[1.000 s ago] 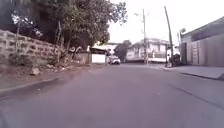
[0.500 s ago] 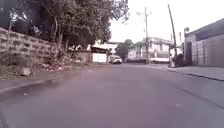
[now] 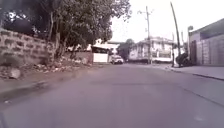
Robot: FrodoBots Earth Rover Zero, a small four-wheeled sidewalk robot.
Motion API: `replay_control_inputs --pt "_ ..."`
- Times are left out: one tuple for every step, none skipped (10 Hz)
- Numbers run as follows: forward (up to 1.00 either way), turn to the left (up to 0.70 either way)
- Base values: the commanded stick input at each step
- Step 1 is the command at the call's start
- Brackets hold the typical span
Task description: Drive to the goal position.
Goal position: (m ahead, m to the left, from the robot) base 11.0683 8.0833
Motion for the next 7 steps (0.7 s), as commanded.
replay_control_inputs --pt "1.00 0.00" --pt "1.00 0.00" --pt "1.00 0.00" --pt "1.00 0.00" --pt "1.00 0.00" --pt "1.00 0.00" --pt "1.00 0.00"
